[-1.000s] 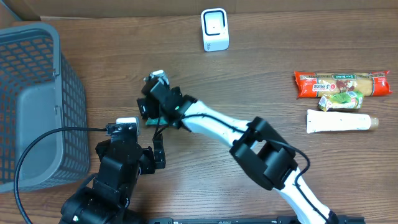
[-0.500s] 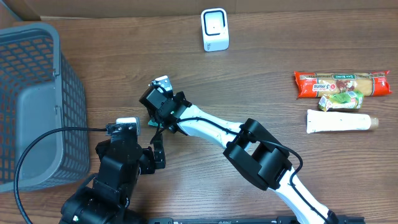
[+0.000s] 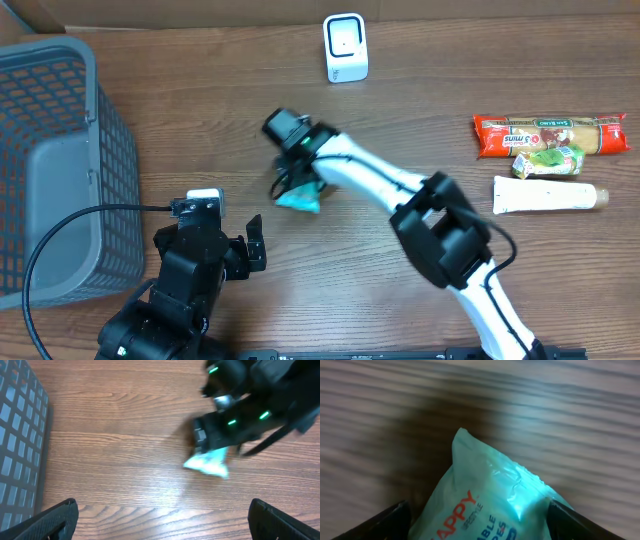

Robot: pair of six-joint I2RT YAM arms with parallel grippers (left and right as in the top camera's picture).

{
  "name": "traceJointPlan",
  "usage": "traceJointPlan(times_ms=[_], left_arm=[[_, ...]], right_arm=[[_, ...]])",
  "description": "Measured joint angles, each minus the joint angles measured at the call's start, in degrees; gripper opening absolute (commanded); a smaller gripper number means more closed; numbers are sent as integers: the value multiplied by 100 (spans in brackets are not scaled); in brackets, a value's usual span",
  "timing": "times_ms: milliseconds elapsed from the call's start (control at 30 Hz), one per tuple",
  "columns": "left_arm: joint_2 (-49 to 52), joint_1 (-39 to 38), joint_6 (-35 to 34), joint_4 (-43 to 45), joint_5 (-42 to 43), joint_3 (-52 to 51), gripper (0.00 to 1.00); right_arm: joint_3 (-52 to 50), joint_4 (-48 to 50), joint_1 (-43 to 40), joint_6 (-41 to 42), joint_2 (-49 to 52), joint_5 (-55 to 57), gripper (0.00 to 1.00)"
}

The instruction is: Scan the item barcode

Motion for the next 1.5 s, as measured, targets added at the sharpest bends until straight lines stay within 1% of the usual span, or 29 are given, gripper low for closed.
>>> traceJointPlan(times_ms=[67,167,300,367,533,667,800,900,1033,1233,1367,1500], left_arm=[[0,0,0,-2,0,0,99],[0,0,0,0,0,0,100],[0,0,0,0,0,0,100],[0,0,0,0,0,0,99],[0,0,-2,0,0,0,100],[0,0,0,-2,0,0,100],[0,0,0,0,0,0,100],[0,0,0,0,0,0,100],[0,0,0,-2,0,0,100],[0,0,0,0,0,0,100],[0,0,0,0,0,0,100],[0,0,0,0,0,0,100]], right_arm=[[13,-343,-332,-549,-24,-101,85],[15,-610,-706,-1097,-55,-190,86],[15,-654,-1226,-1569,-63,-304,87],[22,-695,-1491,-1670,-63,-474,99],[271,-997,-2100,-1700,-96,-951,100],[446,-1392,-2323,-1528,-535,-1292,100],[592,-1755,-2229,-1504,-1113,-1526,100],[614,-1847,-1989,-1753,-1305,-1598,100],[225,-1631,-1556,-2063,-1298,-1515,93],[-612,-1248,-903,-2245,-1241,-874,86],[-863,-1034,-610,-2291,-1209,-428,76],[-1027,-752,-374,-2310,-1209,-127,73]])
